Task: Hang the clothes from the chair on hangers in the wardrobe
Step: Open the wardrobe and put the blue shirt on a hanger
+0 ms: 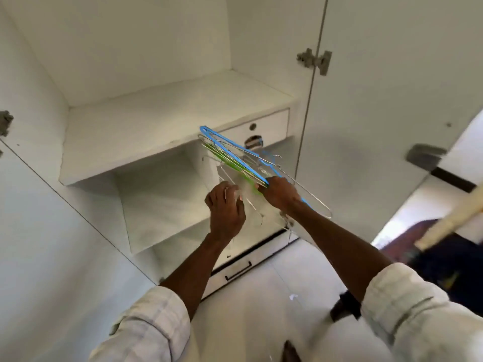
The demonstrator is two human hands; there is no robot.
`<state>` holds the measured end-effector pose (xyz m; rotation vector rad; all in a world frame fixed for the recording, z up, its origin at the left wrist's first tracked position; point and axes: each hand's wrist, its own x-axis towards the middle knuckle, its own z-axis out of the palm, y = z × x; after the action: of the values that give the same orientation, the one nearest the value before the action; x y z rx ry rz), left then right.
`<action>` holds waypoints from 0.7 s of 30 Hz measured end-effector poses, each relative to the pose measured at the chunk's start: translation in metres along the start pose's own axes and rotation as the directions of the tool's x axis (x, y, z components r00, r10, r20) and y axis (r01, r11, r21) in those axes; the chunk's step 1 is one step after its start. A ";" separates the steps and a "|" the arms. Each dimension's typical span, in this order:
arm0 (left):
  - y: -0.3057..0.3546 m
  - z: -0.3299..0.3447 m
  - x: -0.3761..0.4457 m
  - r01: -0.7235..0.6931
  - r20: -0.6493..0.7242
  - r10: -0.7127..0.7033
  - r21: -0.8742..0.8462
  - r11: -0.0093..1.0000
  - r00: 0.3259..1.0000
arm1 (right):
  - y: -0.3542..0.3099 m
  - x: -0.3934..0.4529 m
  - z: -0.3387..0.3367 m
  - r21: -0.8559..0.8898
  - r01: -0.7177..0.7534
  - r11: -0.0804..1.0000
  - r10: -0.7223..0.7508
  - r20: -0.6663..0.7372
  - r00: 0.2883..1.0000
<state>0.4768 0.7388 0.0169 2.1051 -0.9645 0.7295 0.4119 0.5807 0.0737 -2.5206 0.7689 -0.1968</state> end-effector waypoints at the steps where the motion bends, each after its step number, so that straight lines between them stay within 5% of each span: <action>1: 0.002 -0.002 -0.020 -0.017 0.086 0.017 -0.006 1.000 0.996 | 0.010 -0.017 0.012 0.031 -0.051 0.998 0.049 0.045 0.998; 4: 0.005 -0.004 -0.083 -0.030 0.377 0.027 0.003 1.000 0.926 | 0.040 -0.079 0.051 0.175 -0.280 0.944 0.238 0.228 0.944; 7: 0.009 -0.008 -0.153 -0.046 0.598 0.046 -0.016 0.999 0.800 | 0.067 -0.156 0.084 0.375 -0.543 0.752 0.380 0.426 0.821; 12: 0.030 -0.026 -0.246 -0.164 0.877 0.141 -0.072 0.984 0.459 | 0.100 -0.279 0.121 0.456 -0.795 0.400 0.451 0.657 0.604; 16: 0.064 -0.040 -0.297 -0.211 0.973 0.153 -0.115 0.971 0.172 | 0.122 -0.363 0.139 0.494 -0.852 0.175 0.498 0.702 0.510; 21: 0.111 -0.059 -0.354 -0.301 0.967 0.253 -0.246 0.921 -0.015 | 0.134 -0.458 0.153 0.562 -0.824 -0.074 0.535 0.719 0.443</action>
<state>0.1763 0.8760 -0.1616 2.3025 -2.1712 -0.9371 0.0083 0.8025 -0.1233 -0.7765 1.2949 0.1230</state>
